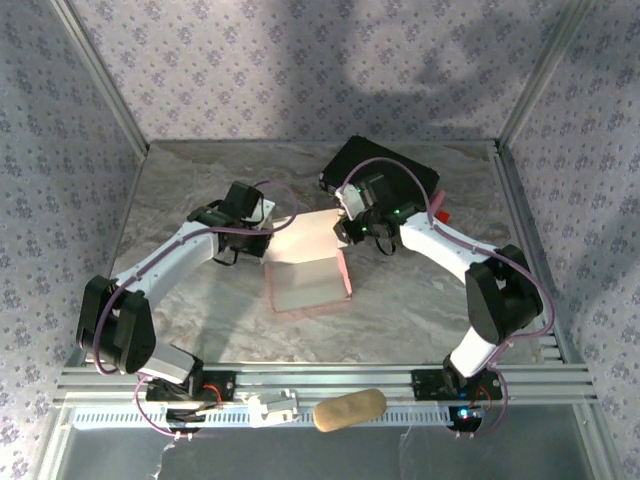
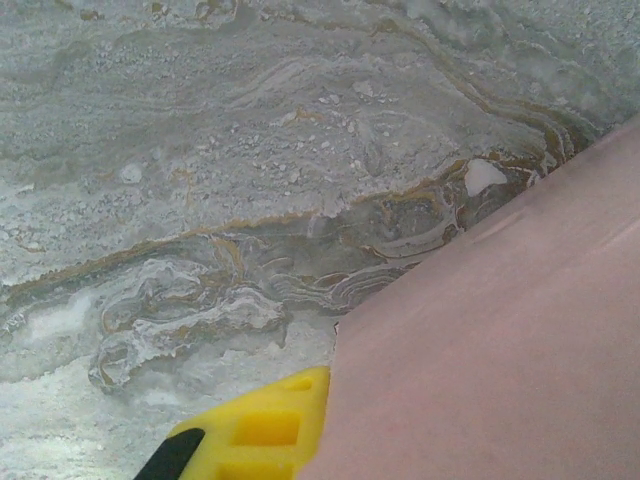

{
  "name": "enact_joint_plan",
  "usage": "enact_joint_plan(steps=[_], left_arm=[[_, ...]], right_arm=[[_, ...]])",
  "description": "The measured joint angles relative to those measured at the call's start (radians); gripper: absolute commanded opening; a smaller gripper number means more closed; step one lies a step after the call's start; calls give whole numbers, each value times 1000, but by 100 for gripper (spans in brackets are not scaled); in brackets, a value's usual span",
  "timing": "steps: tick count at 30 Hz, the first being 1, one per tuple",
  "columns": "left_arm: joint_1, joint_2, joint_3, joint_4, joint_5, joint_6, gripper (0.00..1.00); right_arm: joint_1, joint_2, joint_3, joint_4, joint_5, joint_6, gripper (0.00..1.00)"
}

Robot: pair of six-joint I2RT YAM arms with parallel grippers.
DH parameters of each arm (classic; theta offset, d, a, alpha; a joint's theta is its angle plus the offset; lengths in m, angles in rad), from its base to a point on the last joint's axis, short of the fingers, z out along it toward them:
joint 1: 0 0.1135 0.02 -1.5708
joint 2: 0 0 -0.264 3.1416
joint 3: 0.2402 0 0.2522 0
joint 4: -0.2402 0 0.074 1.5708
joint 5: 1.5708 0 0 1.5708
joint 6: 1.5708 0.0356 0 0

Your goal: Fold the paper box

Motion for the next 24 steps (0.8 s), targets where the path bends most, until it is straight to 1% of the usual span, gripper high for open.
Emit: enact_joint_plan(steps=[4, 8, 11, 13, 17, 24], left_arm=[[-11, 4, 13, 0, -34, -42, 2], [-23, 21, 32, 0, -61, -98, 0], [-30, 38, 51, -1, -83, -148, 0], [-34, 47, 60, -1, -102, -183, 0], [-39, 63, 77, 0, -146, -253, 0], [-40, 75, 79, 41, -198, -395, 0]], right_arm=[[10, -1, 0, -3, 34, 25, 17], [32, -1, 0, -8, 77, 53, 13], [56, -1, 1, -17, 114, 89, 7], [70, 4, 14, -29, 147, 128, 1], [103, 37, 59, -46, 228, 223, 0], [158, 74, 97, -40, 369, 460, 0]])
